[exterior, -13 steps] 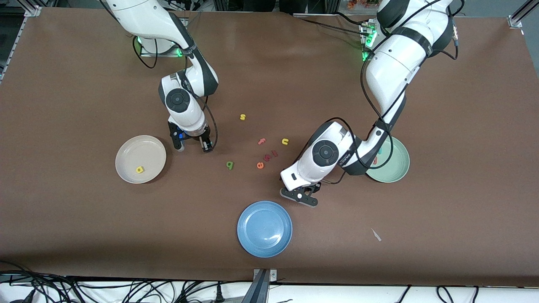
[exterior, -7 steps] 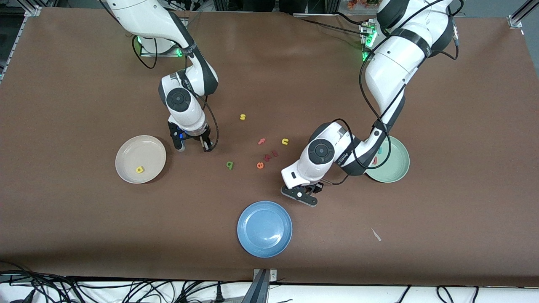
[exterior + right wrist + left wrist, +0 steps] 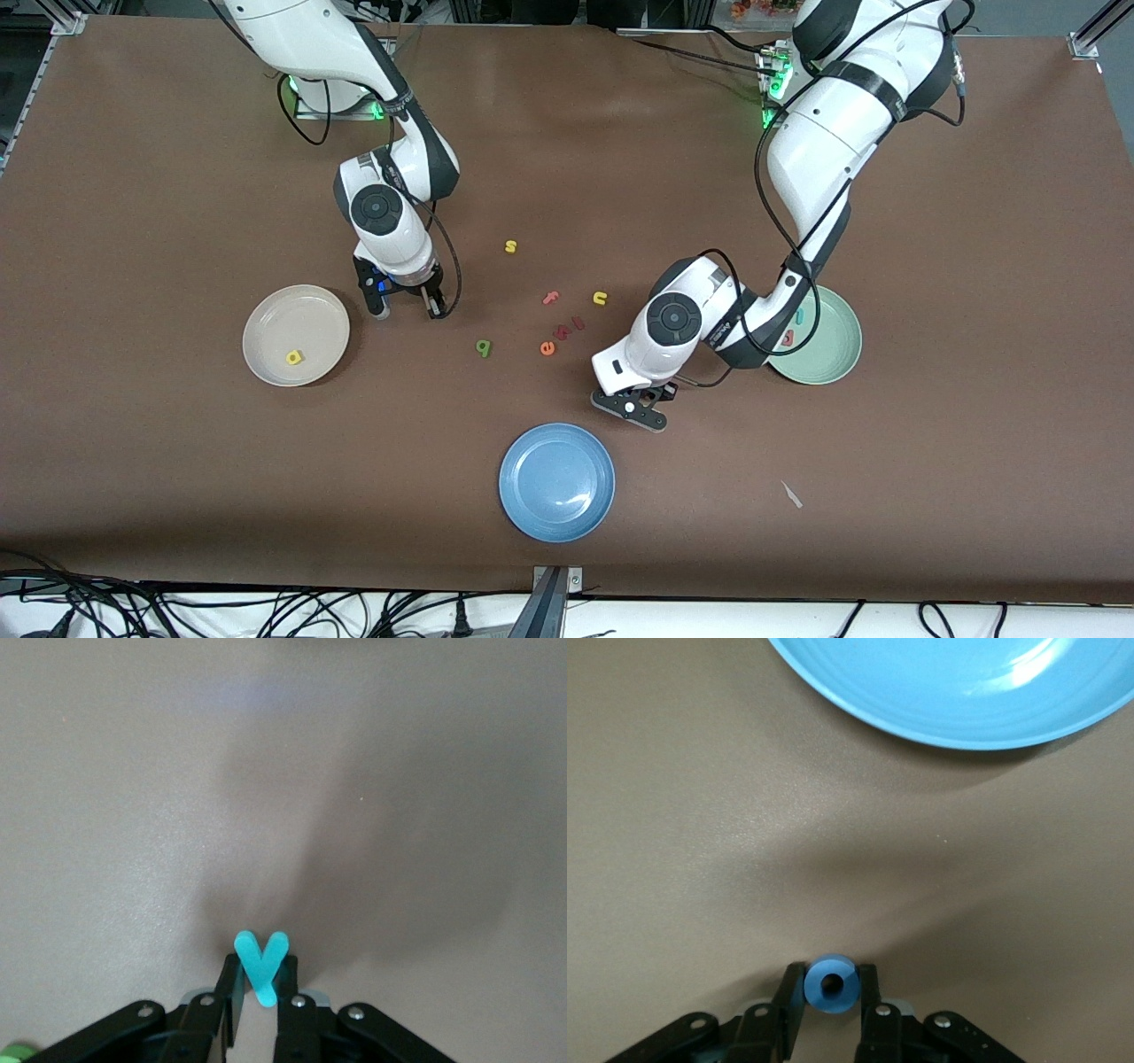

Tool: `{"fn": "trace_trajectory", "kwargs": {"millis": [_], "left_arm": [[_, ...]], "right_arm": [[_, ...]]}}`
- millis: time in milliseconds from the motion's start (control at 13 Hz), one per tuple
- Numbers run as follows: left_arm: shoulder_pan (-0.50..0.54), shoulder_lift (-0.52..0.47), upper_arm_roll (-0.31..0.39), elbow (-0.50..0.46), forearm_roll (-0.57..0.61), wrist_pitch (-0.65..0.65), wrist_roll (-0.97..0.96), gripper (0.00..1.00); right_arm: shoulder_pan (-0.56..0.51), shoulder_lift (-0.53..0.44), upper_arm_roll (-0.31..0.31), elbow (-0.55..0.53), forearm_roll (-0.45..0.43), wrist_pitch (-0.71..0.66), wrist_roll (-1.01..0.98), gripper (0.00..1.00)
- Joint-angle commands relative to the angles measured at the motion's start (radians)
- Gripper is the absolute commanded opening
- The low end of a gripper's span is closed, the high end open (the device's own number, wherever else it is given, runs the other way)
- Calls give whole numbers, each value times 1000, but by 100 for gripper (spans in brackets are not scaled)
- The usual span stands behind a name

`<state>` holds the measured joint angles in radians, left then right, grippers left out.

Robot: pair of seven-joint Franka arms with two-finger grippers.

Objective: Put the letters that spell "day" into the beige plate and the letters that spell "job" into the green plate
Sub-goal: 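Carry the blue o to the green plate while the right gripper carries the y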

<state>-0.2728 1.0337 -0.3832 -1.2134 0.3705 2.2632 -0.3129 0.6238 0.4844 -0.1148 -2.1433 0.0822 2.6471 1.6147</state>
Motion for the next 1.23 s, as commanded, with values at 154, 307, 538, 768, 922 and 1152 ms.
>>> {"fn": "trace_trajectory", "kwargs": {"millis": [154, 307, 538, 768, 922, 1152], "left_arm": [[17, -32, 1, -11, 18, -14, 2, 0], [29, -70, -2, -11, 18, -97, 5, 0], [59, -144, -5, -17, 13, -310, 17, 0], [122, -249, -11, -118, 13, -390, 26, 0], [173, -335, -11, -237, 13, -389, 28, 0], [291, -374, -37, -293, 11, -387, 170, 0]], "right_arm": [[11, 23, -11, 13, -13, 17, -16, 6], [11, 14, -10, 17, -13, 14, -39, 5], [11, -6, -11, 31, -19, -8, -151, 2], [8, -61, -39, 34, -19, -122, -379, 0], [8, -86, -57, 36, -18, -188, -548, 0], [8, -99, -78, 36, -19, -217, -730, 0]]}}
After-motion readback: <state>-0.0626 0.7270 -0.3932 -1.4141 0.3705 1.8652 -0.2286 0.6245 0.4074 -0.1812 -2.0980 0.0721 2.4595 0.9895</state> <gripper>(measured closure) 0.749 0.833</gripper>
